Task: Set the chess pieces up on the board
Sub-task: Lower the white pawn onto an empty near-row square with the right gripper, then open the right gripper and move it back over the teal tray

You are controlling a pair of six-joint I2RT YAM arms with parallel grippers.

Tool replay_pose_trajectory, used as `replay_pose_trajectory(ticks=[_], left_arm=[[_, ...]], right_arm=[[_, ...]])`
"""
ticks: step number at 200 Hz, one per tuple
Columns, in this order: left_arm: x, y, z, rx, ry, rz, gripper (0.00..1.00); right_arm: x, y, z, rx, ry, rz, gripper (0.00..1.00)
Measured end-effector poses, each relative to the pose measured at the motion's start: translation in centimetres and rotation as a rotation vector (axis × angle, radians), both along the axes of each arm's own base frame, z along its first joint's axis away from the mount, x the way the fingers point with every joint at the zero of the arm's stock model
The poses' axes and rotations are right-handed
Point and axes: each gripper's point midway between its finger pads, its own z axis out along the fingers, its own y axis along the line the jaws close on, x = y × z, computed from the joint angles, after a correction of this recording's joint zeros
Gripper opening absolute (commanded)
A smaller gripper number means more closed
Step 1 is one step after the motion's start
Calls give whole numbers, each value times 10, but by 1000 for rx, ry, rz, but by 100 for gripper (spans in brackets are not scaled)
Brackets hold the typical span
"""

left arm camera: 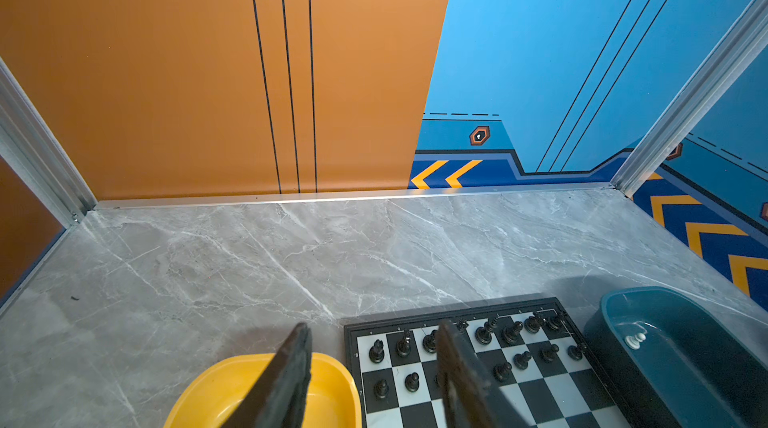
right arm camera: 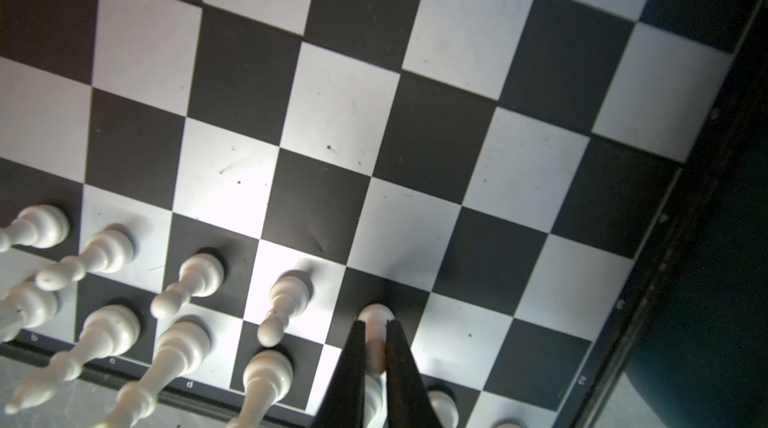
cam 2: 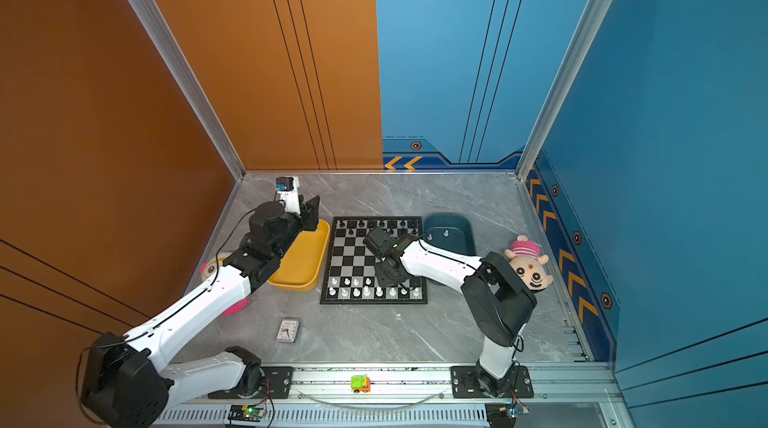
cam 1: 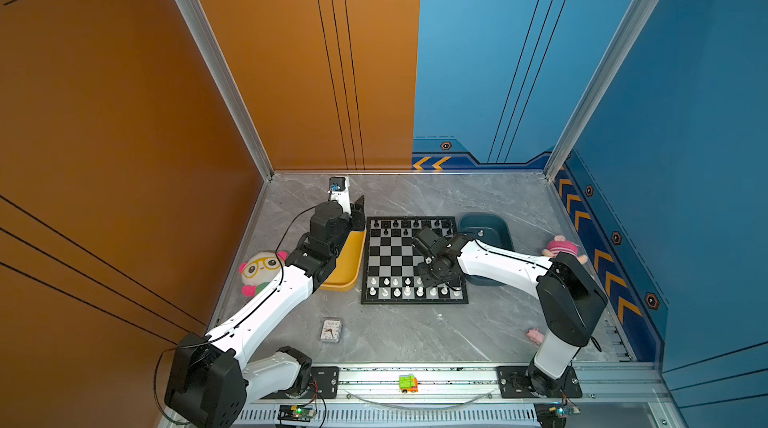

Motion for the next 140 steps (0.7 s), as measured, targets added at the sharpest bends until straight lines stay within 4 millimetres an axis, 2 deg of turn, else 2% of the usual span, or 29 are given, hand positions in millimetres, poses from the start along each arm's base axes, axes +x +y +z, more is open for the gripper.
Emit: replay_pose_trajectory(ticks=[140], left_arm=[[0, 0, 0, 0, 0, 0, 50]], right_arm=[[-2, -1, -2, -2, 5, -5, 25]])
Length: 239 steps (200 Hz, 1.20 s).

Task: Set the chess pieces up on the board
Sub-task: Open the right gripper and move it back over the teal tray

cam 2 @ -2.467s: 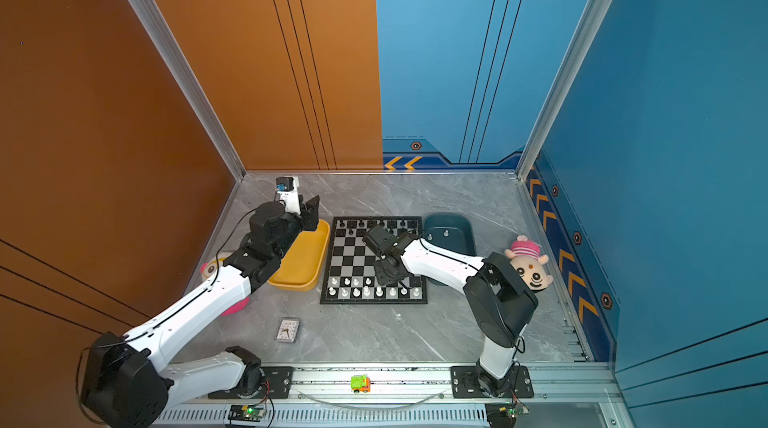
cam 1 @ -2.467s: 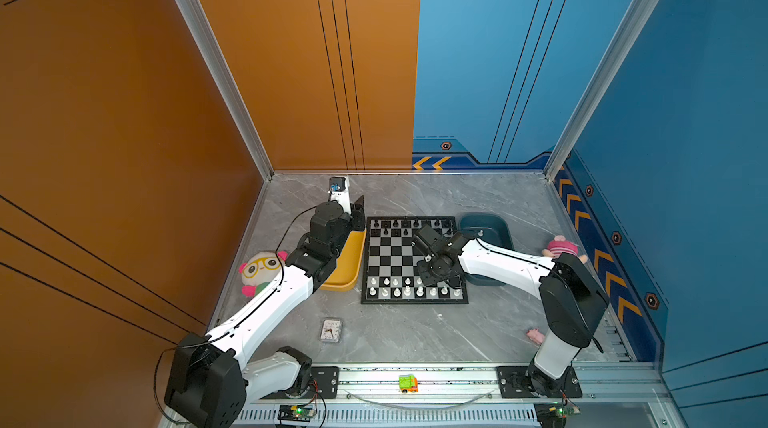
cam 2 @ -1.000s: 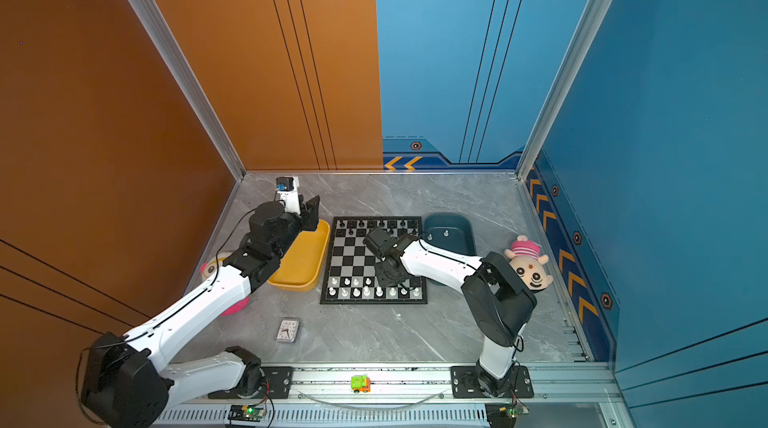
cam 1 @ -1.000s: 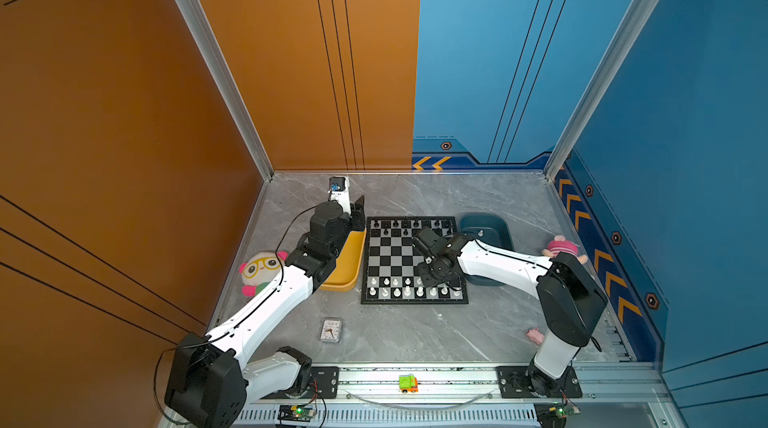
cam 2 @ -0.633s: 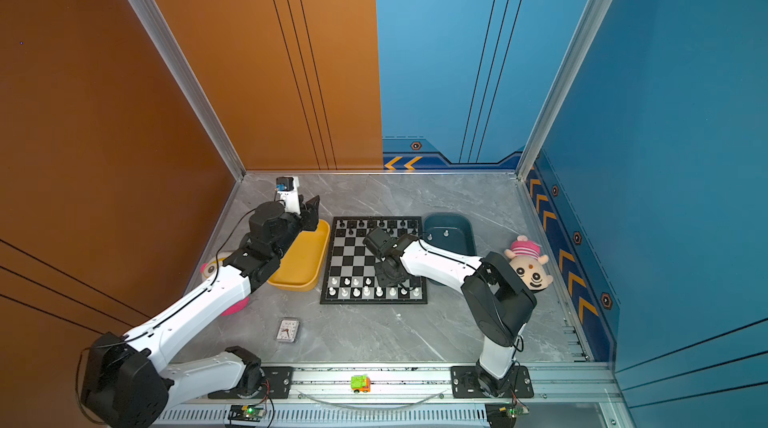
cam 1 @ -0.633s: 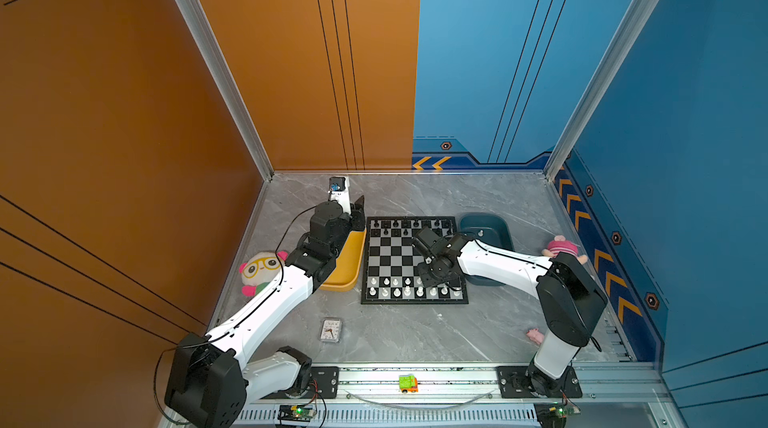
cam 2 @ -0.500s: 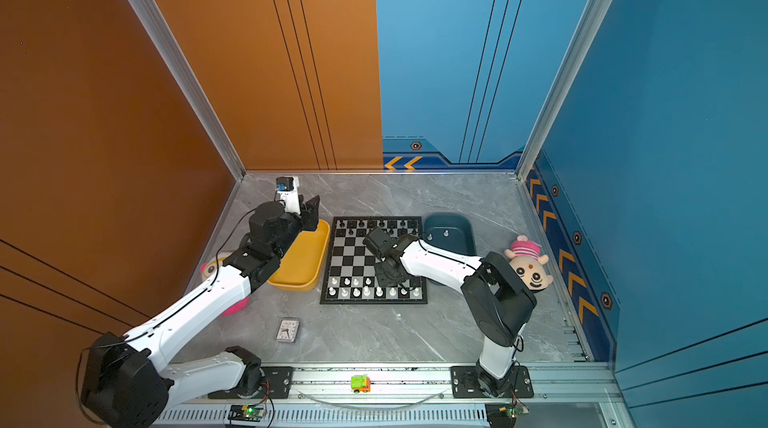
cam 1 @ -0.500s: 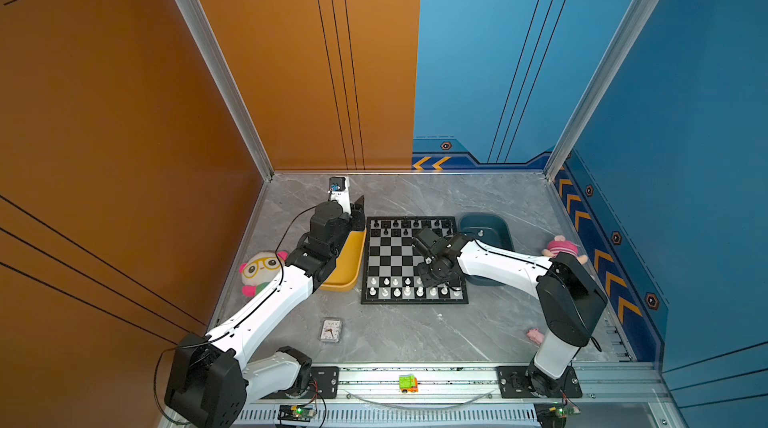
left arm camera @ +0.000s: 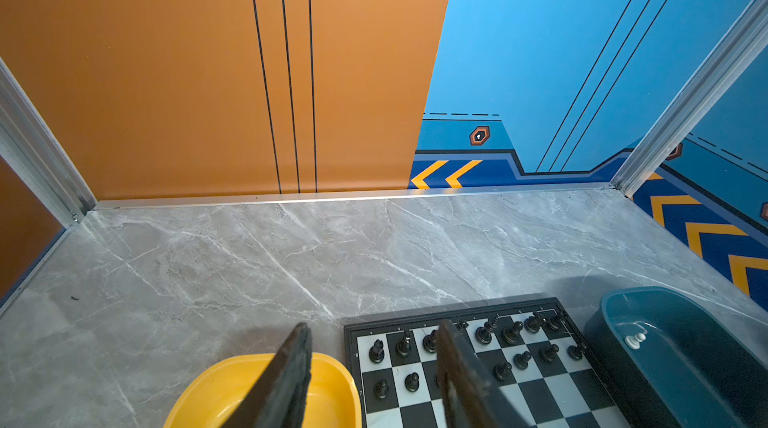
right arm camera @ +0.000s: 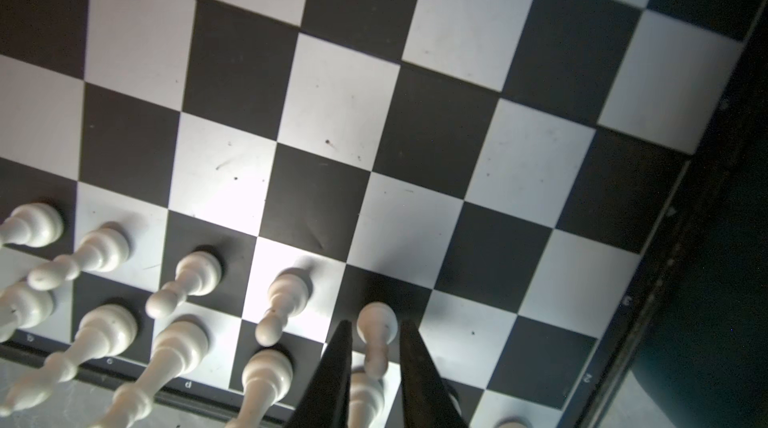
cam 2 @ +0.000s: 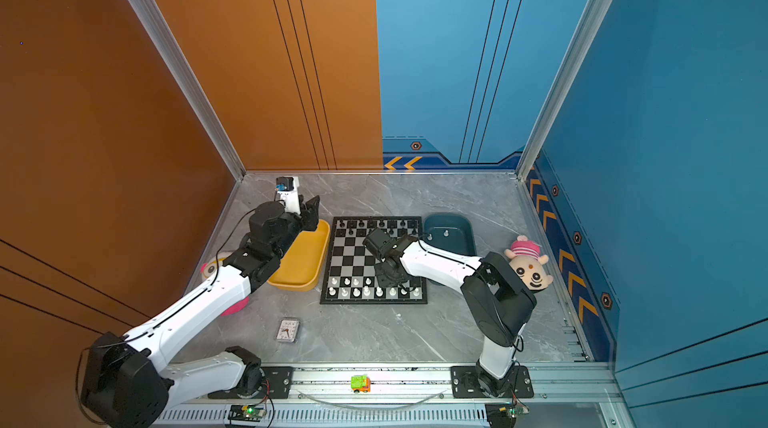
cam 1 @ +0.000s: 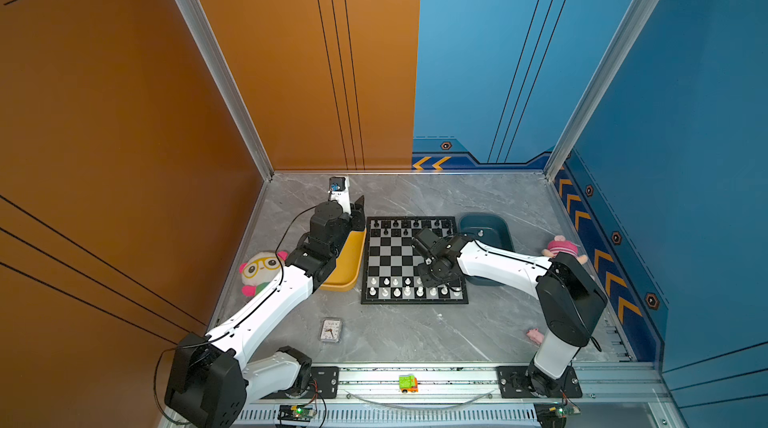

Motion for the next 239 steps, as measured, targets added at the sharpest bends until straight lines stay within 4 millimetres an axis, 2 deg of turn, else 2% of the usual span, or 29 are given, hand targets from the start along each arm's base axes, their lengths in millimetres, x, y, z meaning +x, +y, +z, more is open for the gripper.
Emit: replay_pose_trajectory(ticks=[121, 149, 172, 201, 216, 239], left_arm=[[0, 0, 0, 0, 0, 0, 50], [0, 0, 0, 0, 0, 0, 50], [0, 0, 0, 0, 0, 0, 50], [0, 0, 0, 0, 0, 0, 50], [0, 0, 0, 0, 0, 0, 50], [0, 0, 0, 0, 0, 0, 50]], right_arm=[[1, -1, 0, 1, -1, -4, 33], [5, -4, 6, 11, -12, -15, 35], [11, -8, 23, 34, -54, -30, 37], [26, -16, 62, 88, -150, -54, 40], [33, -25, 83, 112, -204, -73, 42], [46, -50, 113, 137, -284, -128, 45]])
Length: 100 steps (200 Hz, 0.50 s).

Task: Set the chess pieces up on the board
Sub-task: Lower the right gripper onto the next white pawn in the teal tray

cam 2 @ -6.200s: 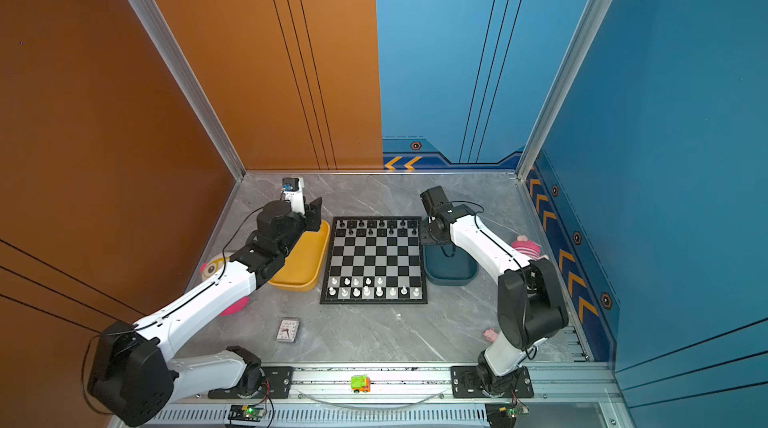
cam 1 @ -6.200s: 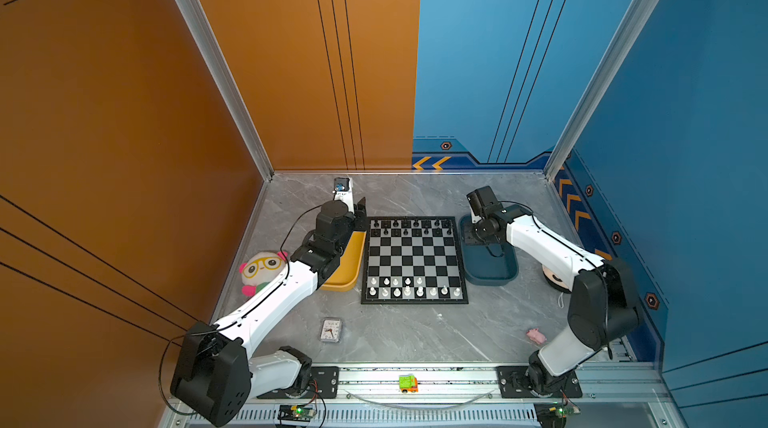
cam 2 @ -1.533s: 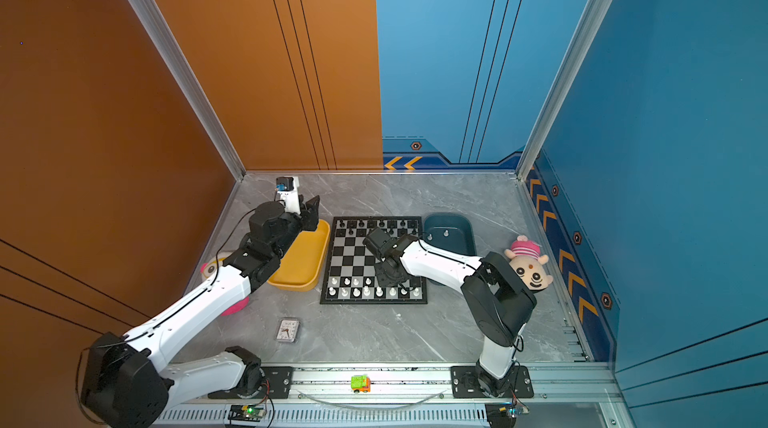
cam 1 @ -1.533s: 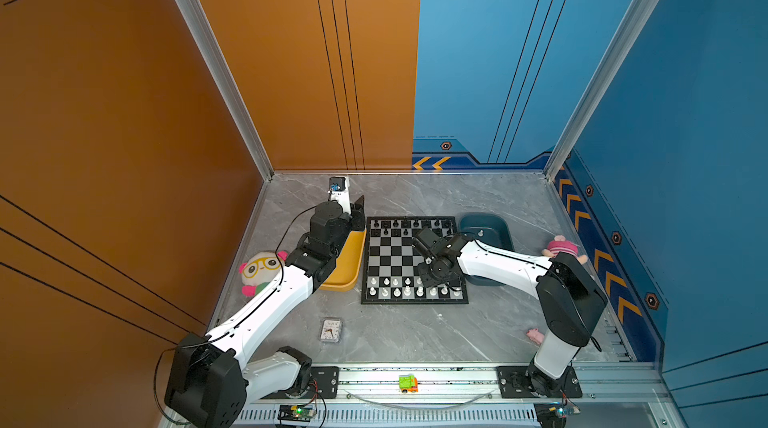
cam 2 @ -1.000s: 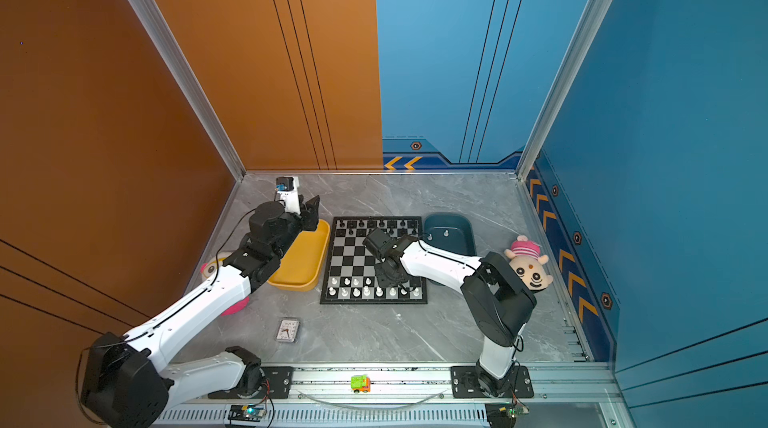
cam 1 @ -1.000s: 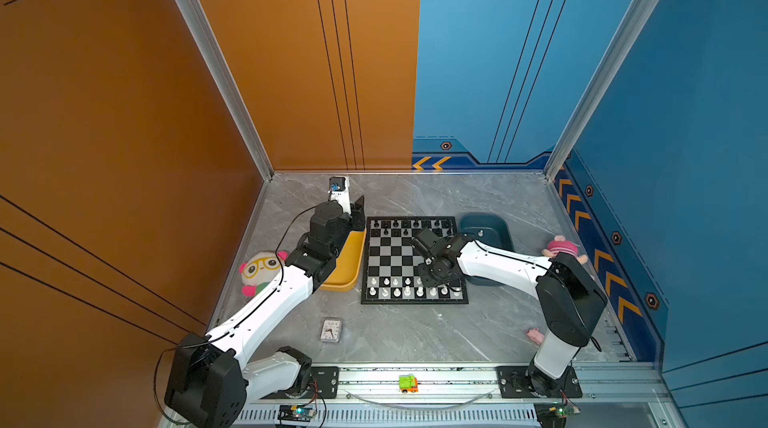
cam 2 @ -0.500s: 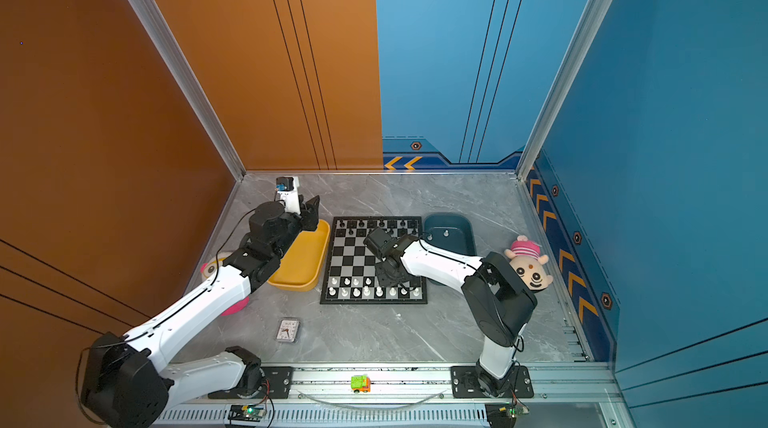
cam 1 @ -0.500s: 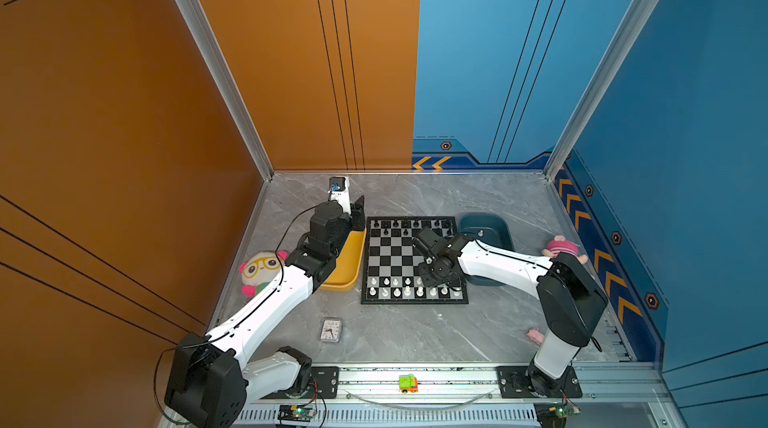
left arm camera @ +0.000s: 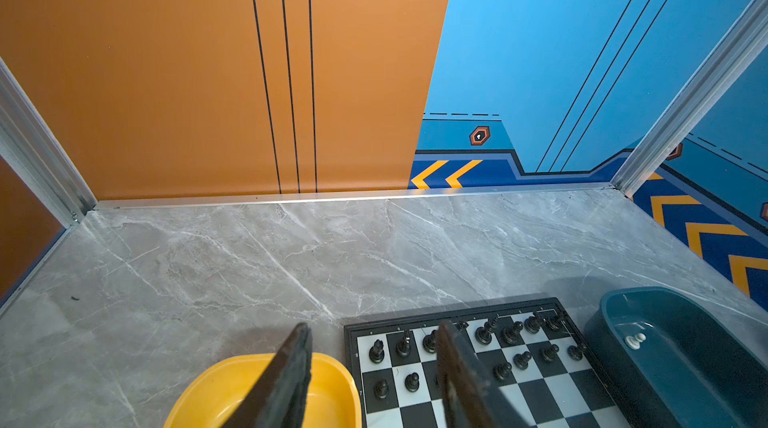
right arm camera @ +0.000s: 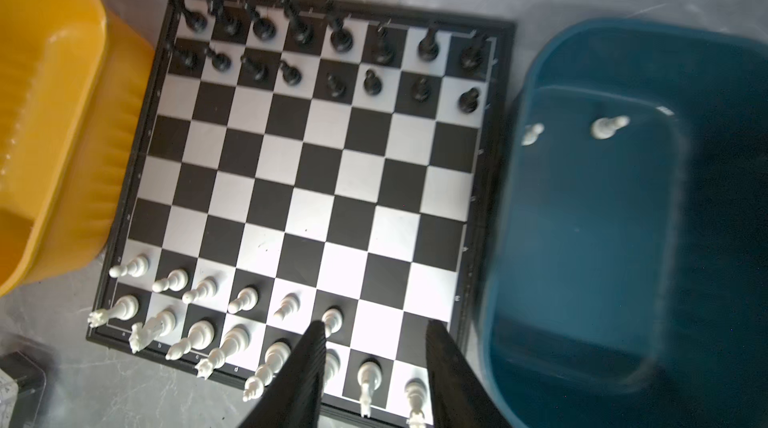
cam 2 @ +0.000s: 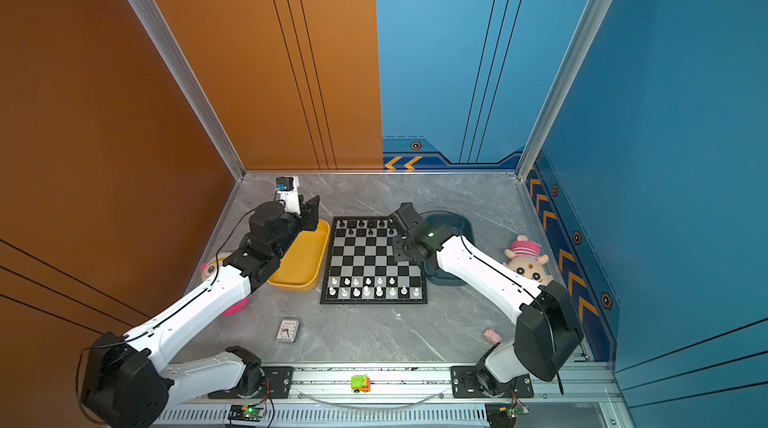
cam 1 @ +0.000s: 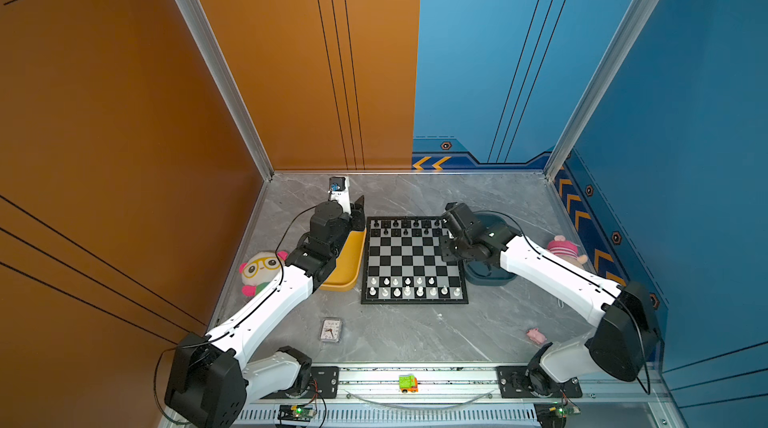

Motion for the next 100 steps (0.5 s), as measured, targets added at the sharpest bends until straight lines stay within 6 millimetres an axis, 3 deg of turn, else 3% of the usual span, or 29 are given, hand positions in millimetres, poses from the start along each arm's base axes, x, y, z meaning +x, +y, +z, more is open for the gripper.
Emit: replay_pose_trajectory(ticks=[26, 45, 76, 100], left_arm=[[0, 0, 0, 0, 0, 0, 50], [0, 0, 0, 0, 0, 0, 50], [0, 0, 0, 0, 0, 0, 50], [0, 0, 0, 0, 0, 0, 50]], right_arm=[[15, -36, 22, 3, -62, -80, 46], [25, -59, 26, -14, -79, -133, 45], [38, -95, 13, -52, -53, -208, 42], [52, -112, -11, -80, 0, -248, 39]])
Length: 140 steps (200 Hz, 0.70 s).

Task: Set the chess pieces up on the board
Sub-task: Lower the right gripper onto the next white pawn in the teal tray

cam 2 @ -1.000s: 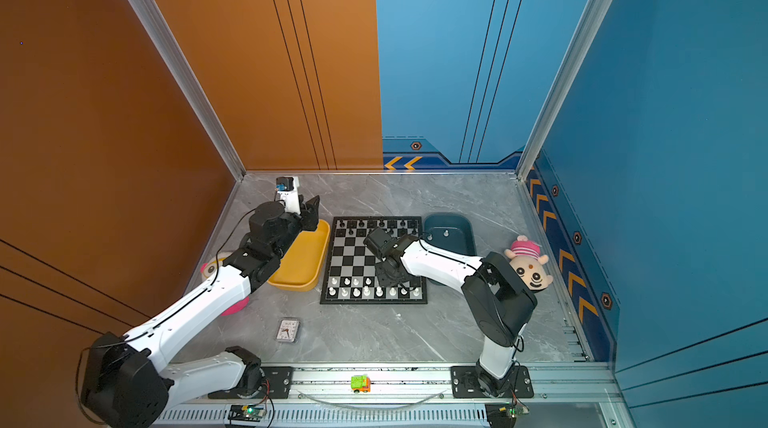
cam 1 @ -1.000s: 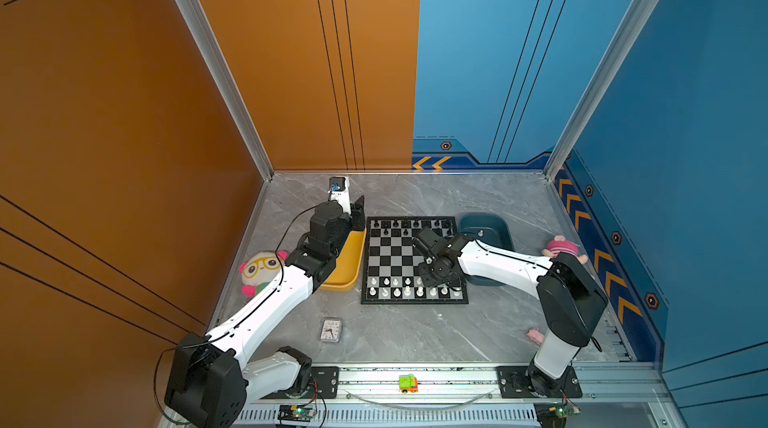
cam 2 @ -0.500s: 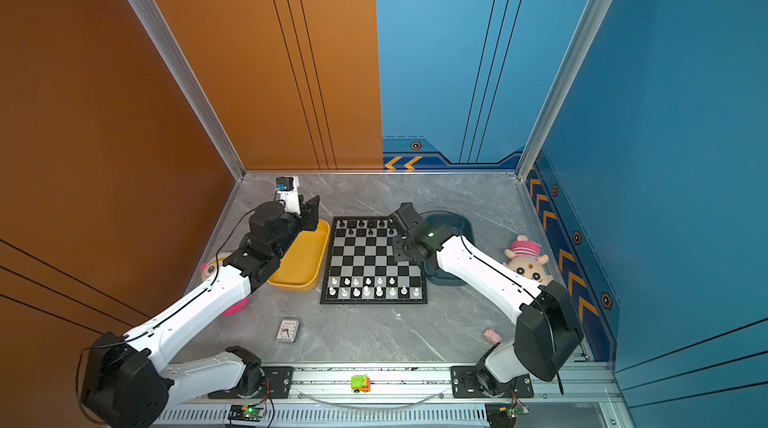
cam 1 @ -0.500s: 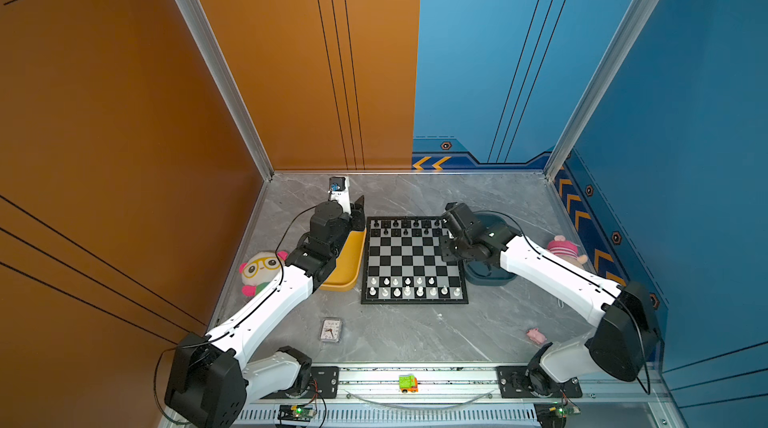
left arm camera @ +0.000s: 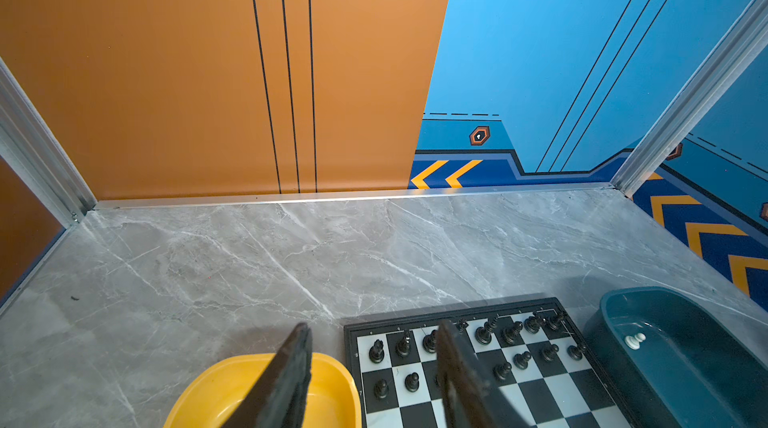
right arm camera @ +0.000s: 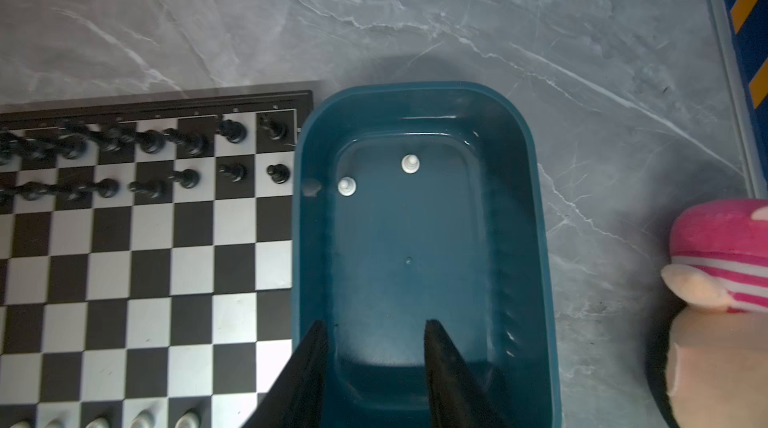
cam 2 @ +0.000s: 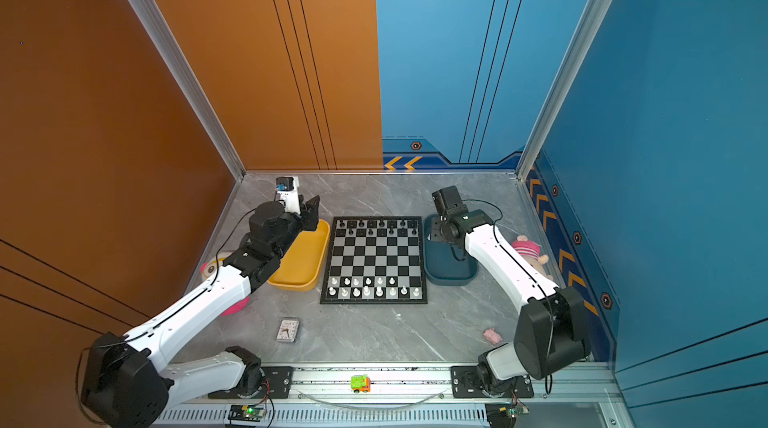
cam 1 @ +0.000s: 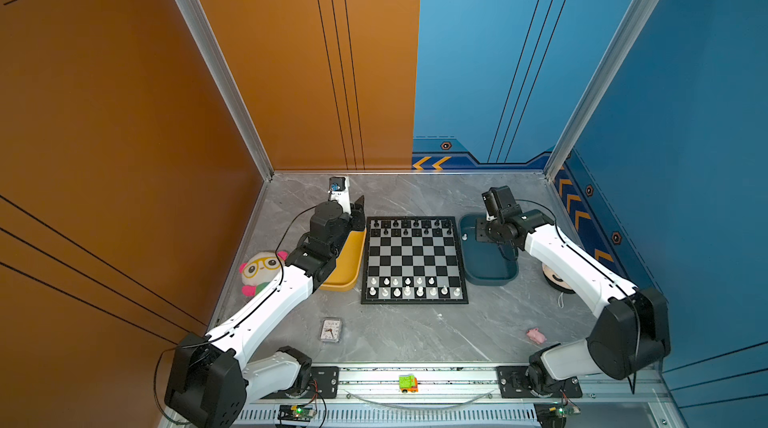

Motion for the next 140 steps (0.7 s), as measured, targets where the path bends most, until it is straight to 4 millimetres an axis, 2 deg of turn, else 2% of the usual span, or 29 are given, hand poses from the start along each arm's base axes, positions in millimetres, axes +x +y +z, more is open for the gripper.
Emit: replay_pose_trajectory(ticks=[31, 47, 66, 88, 140], left_arm=[[0, 0, 0, 0, 0, 0, 50], [0, 0, 0, 0, 0, 0, 50], [0, 0, 0, 1, 0, 0, 50], [1, 0, -1, 2, 3, 1, 50], [4, 2, -8, 9, 19, 9, 50]], right_arm=[[14, -4, -47, -4, 109, -11, 37], [20, 1, -70, 1, 163, -3, 35], [31, 9, -87, 15, 198, 8, 34], [41, 15, -95, 27, 207, 15, 35], [59, 23, -93, 50, 178, 23, 34]])
